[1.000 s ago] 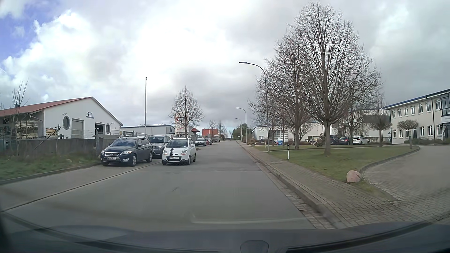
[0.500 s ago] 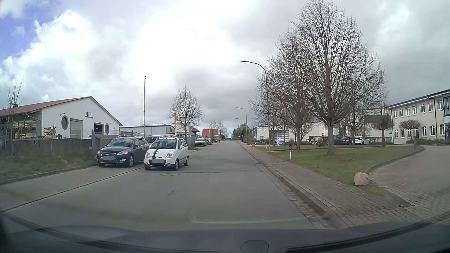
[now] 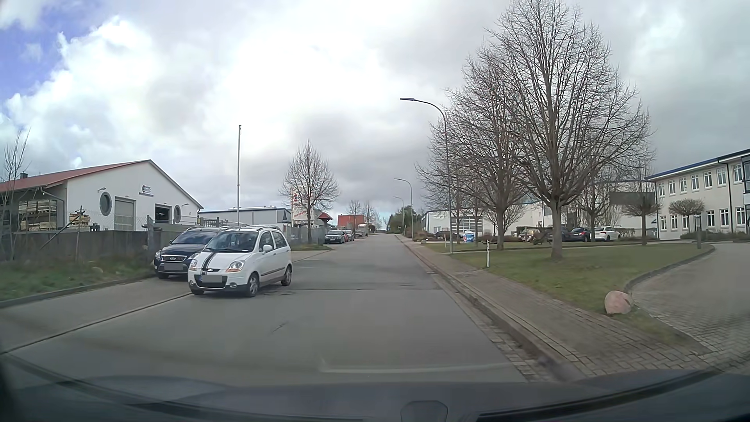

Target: Follow the waypoints while adhering to traffic rules and regulations

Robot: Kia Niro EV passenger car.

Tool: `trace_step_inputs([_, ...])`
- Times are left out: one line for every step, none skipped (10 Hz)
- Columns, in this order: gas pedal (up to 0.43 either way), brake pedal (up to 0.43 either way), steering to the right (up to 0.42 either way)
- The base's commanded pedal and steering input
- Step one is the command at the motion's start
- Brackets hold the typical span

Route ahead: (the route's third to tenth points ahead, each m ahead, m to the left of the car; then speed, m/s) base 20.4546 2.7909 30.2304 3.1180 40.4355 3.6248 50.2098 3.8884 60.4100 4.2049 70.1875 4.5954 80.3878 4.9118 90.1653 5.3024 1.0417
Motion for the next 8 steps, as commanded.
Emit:
trace_step_inputs([0.0,0.0,-0.012])
trace_step_inputs([0.0,0.0,-0.01])
trace_step_inputs([0.0,0.0,-0.011])
trace_step_inputs([0.0,0.0,-0.011])
trace_step_inputs([0.0,0.0,-0.013])
trace_step_inputs([0.0,0.0,-0.013])
trace_step_inputs([0.0,0.0,-0.013])
trace_step_inputs([0.0,0.0,-0.013])
